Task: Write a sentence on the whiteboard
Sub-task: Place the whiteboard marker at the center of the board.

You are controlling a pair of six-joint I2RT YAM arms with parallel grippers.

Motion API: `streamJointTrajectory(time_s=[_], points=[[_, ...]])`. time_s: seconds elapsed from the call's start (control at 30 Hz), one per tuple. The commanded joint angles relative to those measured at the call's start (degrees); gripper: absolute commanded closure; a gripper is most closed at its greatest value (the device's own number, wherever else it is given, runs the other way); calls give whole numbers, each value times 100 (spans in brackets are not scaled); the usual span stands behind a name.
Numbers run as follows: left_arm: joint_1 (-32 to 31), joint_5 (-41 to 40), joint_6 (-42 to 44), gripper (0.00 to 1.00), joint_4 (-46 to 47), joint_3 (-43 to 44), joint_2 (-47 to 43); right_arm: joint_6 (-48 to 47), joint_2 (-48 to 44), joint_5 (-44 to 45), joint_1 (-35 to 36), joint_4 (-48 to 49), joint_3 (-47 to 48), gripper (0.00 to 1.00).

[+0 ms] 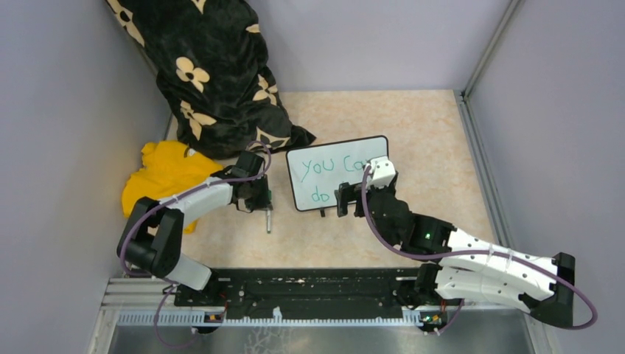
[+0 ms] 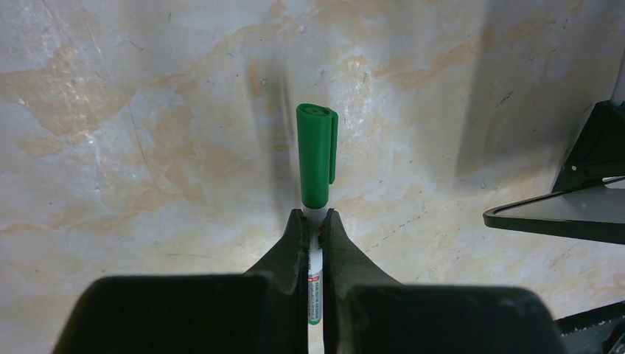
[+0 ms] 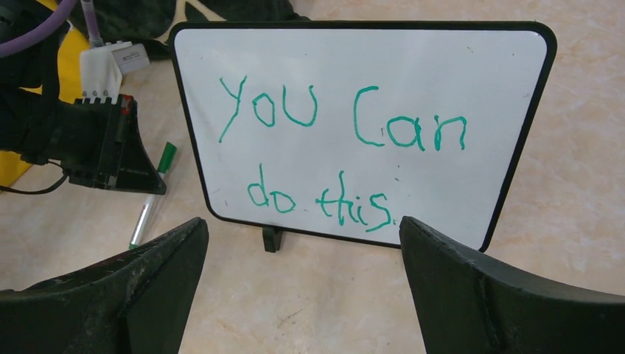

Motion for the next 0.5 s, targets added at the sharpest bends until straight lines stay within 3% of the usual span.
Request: streamJointTrajectory(time_s=[0.0, 0.47], points=[[30, 134, 49, 100, 75, 83, 106, -32, -22, -193, -32, 284, -16, 2], [30, 220, 26, 94, 2, 131, 315, -9, 48, -225, -33, 148, 5, 4]])
